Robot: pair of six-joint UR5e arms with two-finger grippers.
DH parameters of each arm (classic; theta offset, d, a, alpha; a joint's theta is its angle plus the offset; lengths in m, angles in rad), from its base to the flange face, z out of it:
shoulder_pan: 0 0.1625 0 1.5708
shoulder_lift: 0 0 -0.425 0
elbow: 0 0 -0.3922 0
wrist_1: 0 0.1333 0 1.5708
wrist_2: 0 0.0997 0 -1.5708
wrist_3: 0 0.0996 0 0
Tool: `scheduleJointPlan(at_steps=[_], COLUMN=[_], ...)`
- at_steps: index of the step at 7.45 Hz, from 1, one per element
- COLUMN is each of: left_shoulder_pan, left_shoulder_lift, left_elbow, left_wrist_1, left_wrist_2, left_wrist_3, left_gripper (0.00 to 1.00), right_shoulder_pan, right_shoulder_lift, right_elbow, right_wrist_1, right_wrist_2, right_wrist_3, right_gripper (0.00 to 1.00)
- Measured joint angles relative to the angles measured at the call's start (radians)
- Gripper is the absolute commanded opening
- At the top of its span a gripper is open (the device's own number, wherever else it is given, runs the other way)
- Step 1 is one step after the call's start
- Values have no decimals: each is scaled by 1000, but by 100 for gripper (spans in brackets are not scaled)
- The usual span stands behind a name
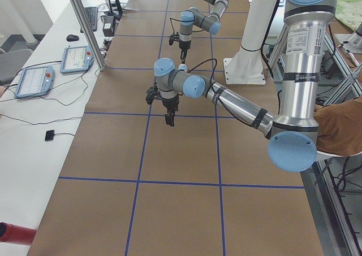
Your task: Place and press bell with both arms
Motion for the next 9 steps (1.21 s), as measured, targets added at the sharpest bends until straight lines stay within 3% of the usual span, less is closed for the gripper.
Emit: scheduleJointPlan(at_steps=[6, 9], left_shoulder_pan=[5, 7], left_shoulder_lift=[4, 3], left_elbow=[-7, -6], left_wrist_1=[1, 1], left_wrist_2=[31, 32], left_wrist_3=[0, 1], left_gripper=[99, 99], right_shoulder_pan=[1, 88], right_shoulder_lift=[-1, -71], right_elbow=[-43, 134], right_wrist_1=[48, -38], right_wrist_2=[-3, 74], right_wrist_3=[-9, -41], right_gripper=[0, 0])
